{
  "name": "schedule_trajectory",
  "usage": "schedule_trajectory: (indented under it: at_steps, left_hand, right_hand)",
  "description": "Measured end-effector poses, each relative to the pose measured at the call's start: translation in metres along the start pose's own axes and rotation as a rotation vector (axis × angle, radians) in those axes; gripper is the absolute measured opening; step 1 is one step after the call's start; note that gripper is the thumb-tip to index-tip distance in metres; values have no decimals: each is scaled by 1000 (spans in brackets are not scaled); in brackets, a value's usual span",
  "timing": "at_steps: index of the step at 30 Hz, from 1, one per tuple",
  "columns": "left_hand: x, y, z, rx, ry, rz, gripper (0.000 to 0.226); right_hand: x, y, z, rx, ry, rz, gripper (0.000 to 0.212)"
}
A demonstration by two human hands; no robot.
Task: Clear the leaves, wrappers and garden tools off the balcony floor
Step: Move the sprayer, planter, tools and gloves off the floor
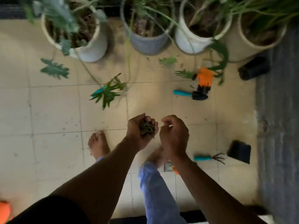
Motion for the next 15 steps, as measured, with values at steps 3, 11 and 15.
schedule_trajectory:
  at_steps: [3, 11, 15]
  left_hand:
    - [28, -47, -10, 18, -22, -151, 37]
    - [100, -220, -13, 77, -80, -529, 40]
    - [155, -316, -13, 143, -53, -742, 37]
  right_hand:
    - [-22, 45, -27, -120, 98, 70, 19]
    - [-108, 224, -172, -464, 751, 339, 39]
    - [-177, 294, -227, -527, 691, 283, 29]
Point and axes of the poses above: each hand's wrist, its own z-axis towards the middle knuckle, its own y-axis out of the palm, x = y × z, the point moved 8 cm from there along z, towards the middle knuckle, and after that the axes turned 14 degrees about x, right-handed, at the moved point
